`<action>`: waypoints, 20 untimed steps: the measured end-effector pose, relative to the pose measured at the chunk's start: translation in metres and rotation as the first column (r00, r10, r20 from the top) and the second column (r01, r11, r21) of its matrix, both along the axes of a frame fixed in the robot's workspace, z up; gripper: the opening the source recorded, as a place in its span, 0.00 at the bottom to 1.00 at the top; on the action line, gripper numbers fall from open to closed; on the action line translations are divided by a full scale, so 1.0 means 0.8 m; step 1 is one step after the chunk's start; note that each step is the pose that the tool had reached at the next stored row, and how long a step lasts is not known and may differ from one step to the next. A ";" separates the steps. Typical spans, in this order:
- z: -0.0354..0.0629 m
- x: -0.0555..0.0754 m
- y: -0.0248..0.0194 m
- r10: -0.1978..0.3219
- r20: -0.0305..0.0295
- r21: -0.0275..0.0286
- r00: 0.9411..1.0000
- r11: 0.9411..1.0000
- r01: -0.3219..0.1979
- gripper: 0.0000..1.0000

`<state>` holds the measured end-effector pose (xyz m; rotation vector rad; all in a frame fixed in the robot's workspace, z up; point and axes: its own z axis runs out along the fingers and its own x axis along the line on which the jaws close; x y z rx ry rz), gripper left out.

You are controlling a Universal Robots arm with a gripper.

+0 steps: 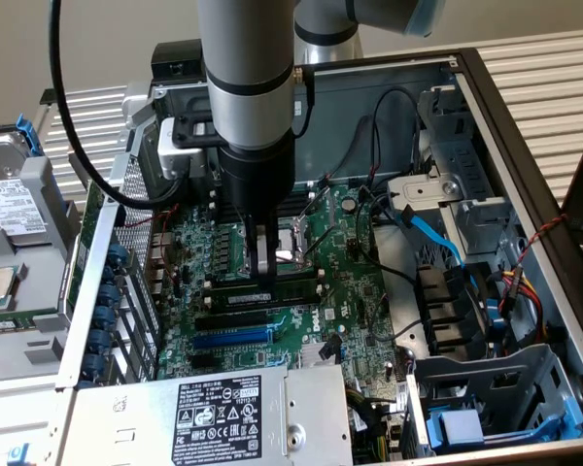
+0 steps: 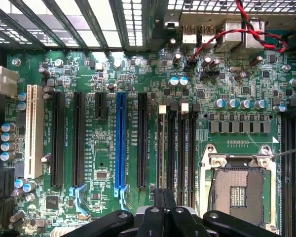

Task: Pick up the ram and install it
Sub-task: 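Press down the ram until it locks into place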

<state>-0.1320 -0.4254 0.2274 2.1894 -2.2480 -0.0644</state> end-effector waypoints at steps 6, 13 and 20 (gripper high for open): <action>0.000 -0.001 -0.0001 0.000 0.000 0.000 1.000 1.000 0.000 0.11; 0.017 -0.001 -0.0001 0.000 0.000 0.000 1.000 1.000 0.000 0.11; 0.023 -0.001 -0.0001 0.000 0.000 0.000 1.000 1.000 0.000 0.11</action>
